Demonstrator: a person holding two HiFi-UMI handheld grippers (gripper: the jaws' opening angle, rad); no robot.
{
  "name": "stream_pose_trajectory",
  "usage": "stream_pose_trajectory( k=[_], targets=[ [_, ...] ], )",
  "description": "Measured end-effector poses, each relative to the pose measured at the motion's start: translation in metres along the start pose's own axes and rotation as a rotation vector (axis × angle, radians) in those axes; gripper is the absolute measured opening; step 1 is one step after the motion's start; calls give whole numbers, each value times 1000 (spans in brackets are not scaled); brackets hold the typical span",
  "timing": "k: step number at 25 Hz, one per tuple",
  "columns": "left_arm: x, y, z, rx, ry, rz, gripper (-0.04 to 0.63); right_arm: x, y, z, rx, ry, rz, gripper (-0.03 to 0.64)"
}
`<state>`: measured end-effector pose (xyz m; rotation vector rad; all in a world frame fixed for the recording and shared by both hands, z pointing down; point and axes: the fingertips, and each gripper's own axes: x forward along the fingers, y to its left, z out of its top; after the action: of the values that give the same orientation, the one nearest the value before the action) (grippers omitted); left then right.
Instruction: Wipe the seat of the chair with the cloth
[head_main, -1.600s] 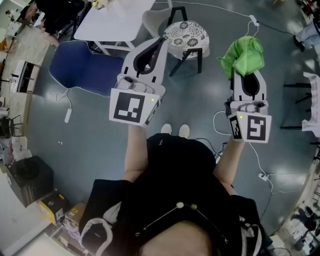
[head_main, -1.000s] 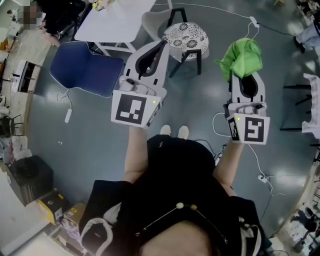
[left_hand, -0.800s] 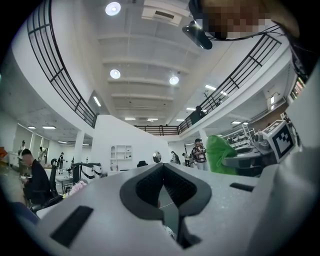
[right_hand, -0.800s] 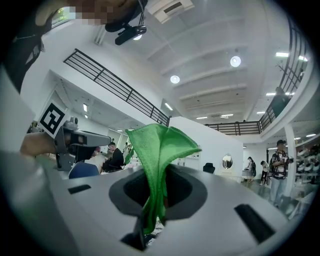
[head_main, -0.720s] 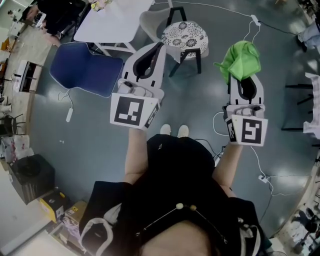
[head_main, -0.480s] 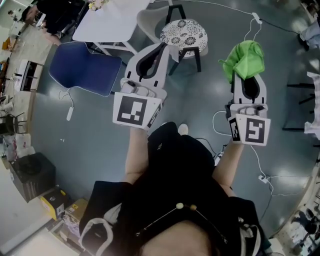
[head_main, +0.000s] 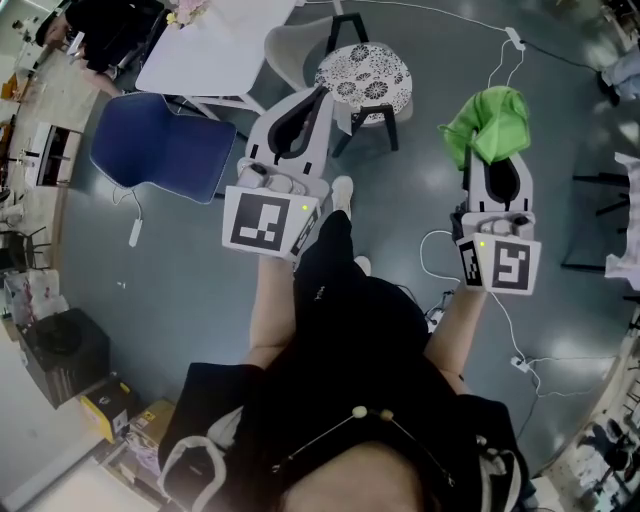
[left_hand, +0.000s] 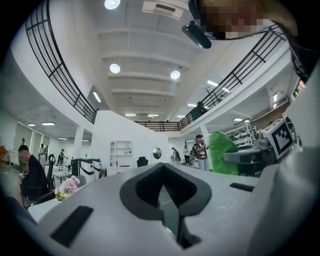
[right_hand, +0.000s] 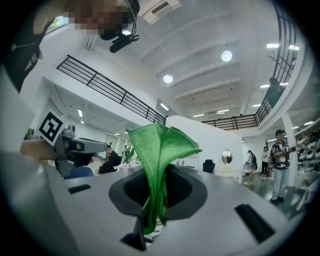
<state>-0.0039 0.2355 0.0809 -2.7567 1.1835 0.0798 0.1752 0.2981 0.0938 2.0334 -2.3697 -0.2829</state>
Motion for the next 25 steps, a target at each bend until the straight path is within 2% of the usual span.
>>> stream_pose_trajectory(
  k=[5, 12, 16, 19, 25],
  targets=[
    [63, 39, -20, -13, -6, -19, 5, 65, -23, -19, -25, 16, -21, 54],
    [175, 127, -55, -37, 24, -31, 5, 202, -48, -40, -106, 65, -26, 54],
    [231, 174, -63, -21, -8, -39, 5, 277, -49, -58, -132, 103, -7, 54],
    [256, 200, -81, -4, 13, -17, 5, 318, -47, -75, -139, 139, 14, 54],
    [280, 230, -125, -54, 63, 4, 5, 377, -46, -116, -202, 198, 90, 54]
  ],
)
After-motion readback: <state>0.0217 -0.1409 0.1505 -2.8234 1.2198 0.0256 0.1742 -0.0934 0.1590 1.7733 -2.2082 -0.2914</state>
